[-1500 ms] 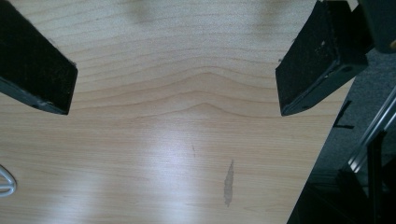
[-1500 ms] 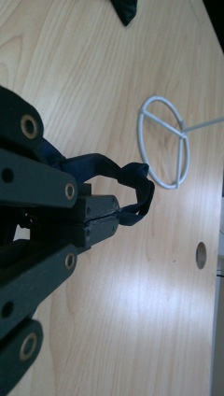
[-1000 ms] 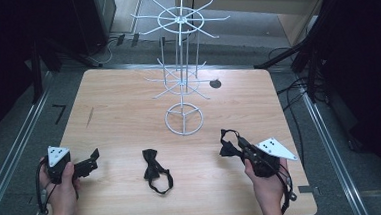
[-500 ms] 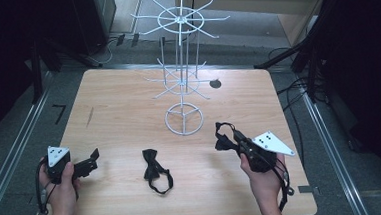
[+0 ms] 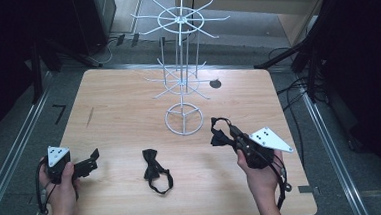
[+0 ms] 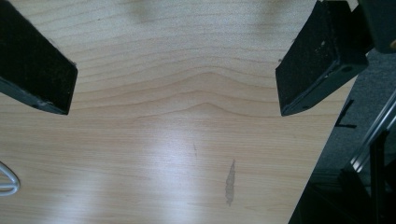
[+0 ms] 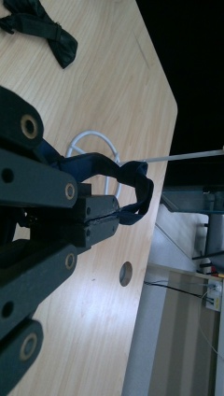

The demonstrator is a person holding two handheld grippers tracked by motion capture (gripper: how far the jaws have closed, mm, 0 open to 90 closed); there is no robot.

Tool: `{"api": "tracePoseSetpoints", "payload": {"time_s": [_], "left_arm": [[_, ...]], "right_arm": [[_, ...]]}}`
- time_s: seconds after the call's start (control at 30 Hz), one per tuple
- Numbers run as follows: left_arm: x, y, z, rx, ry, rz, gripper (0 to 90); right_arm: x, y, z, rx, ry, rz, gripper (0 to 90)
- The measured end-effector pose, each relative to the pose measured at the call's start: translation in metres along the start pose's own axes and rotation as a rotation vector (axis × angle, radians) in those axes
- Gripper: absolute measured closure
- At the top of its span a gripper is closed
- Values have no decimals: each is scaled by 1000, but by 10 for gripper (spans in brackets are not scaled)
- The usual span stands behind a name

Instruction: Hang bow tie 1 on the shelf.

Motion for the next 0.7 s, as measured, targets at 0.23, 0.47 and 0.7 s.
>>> {"api": "tracePoseSetpoints", "payload": {"time_s": [0.23,0.47,0.7], "left_arm": [[0,0,0,1,1,0,0],[0,0,0,2,1,-1,0],[0,0,0,3,1,-1,0]], "right_arm": [[-10,-5,-2,-9,15,11,900],[-16,-7,-3,-17,23,20,900],[-23,-10,-4,-21,31,27,900]]}}
Point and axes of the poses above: each handheld gripper's, and its own axes: z roughly backward along the jaws, x roughly out of its underside, y roughly to its right, the point moved 3 cm from there along -z, roughly forward along the jaws, and after that the axes turned 8 degrees about -x, right-handed, at the moved point
